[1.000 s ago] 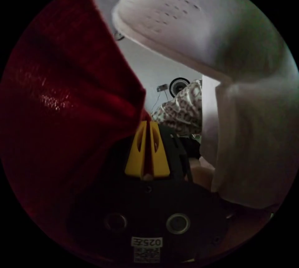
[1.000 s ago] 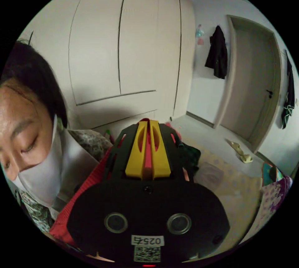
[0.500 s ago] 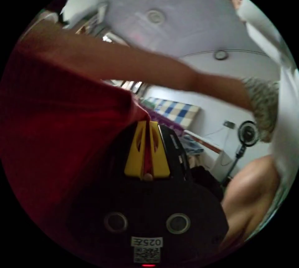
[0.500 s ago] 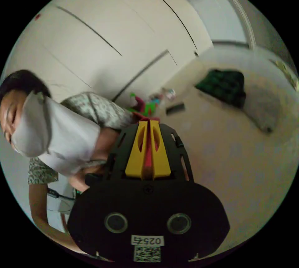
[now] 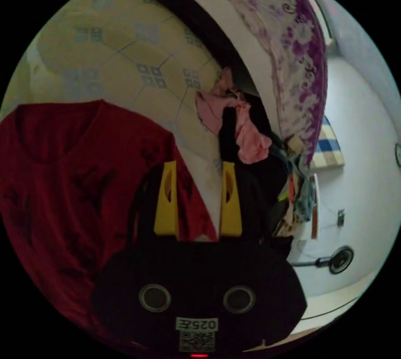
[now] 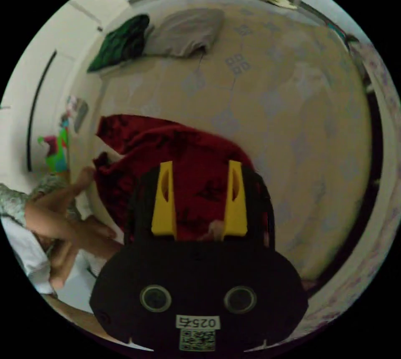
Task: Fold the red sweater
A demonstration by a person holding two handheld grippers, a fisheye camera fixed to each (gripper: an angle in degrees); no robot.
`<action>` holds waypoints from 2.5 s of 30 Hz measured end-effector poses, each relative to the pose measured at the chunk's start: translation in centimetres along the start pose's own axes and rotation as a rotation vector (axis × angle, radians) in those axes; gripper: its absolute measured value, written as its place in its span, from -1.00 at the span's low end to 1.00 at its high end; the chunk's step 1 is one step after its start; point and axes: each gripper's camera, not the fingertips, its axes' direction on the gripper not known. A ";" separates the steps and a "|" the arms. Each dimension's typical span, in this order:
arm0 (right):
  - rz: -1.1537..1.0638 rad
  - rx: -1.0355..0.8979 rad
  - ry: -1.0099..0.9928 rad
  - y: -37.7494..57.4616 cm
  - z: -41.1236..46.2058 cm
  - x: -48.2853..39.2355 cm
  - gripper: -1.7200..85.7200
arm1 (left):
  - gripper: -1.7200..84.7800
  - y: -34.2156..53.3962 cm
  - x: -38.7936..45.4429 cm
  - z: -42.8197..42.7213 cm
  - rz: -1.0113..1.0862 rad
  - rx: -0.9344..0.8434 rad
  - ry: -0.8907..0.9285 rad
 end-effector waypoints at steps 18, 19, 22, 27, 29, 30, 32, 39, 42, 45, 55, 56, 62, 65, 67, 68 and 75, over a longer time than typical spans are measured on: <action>1.130 0.583 0.278 46.1 9.4 -15.0 -0.58 | -0.73 18.2 -10.9 -21.9 -0.018 0.136 -0.612; 1.167 0.538 0.312 46.2 10.9 -16.1 -0.59 | -0.73 18.5 -11.7 -21.6 -0.073 0.110 -0.666; 1.219 0.493 0.306 45.5 13.3 -16.5 -0.62 | -0.75 18.5 -13.5 -20.0 -0.171 0.026 -0.641; 1.122 0.270 0.461 43.4 15.3 -15.9 -0.96 | -0.78 16.6 -12.1 -18.4 -0.101 -0.032 -0.816; 1.076 0.225 0.464 44.7 13.6 -15.1 -0.97 | -0.79 15.4 -12.6 -19.0 -0.085 -0.041 -0.838; 1.079 0.218 0.460 46.5 11.6 -14.1 -0.98 | -0.79 14.6 -13.4 -19.7 -0.085 -0.040 -0.840; 1.102 0.192 0.507 49.9 8.6 -11.5 -0.98 | -0.79 13.3 -14.6 -20.9 -0.087 -0.031 -0.829; 1.214 0.293 0.595 58.8 4.0 -2.8 -0.90 | -0.71 9.7 -17.4 -24.4 -0.118 -0.047 -0.819; 1.123 0.548 0.422 58.3 4.7 -7.5 -0.72 | -0.73 12.9 -15.7 -27.2 -0.129 0.003 -0.839; 1.015 0.738 0.068 58.1 9.0 -12.7 -0.66 | -0.73 20.2 -13.2 -30.8 -0.109 0.061 -0.673; 0.833 0.694 -0.023 58.2 18.6 -18.8 -0.57 | -0.70 40.0 -14.9 -35.1 -0.199 0.076 -0.241; 0.815 0.695 -0.046 58.1 18.8 -18.3 -0.57 | -0.70 40.2 -15.3 -35.2 -0.205 0.079 -0.231; 0.728 0.618 0.021 56.8 19.6 -16.3 -0.84 | -0.92 39.5 -17.4 -35.1 -0.239 0.039 -0.318; 0.645 0.653 -0.206 57.3 16.1 -16.1 -0.90 | -0.99 39.0 -16.8 -36.8 -0.276 0.003 -0.307; 0.592 0.716 -0.279 58.6 9.6 -17.2 -0.91 | -1.00 38.3 -13.8 -41.0 -0.255 0.005 -0.227; 0.568 0.728 -0.266 58.9 7.9 -17.6 -0.91 | -1.00 38.0 -13.0 -42.3 -0.252 0.005 -0.217; 0.688 0.394 -0.155 60.5 6.3 -12.1 -0.82 | -0.98 34.7 -12.3 -45.7 -0.197 -0.141 -0.297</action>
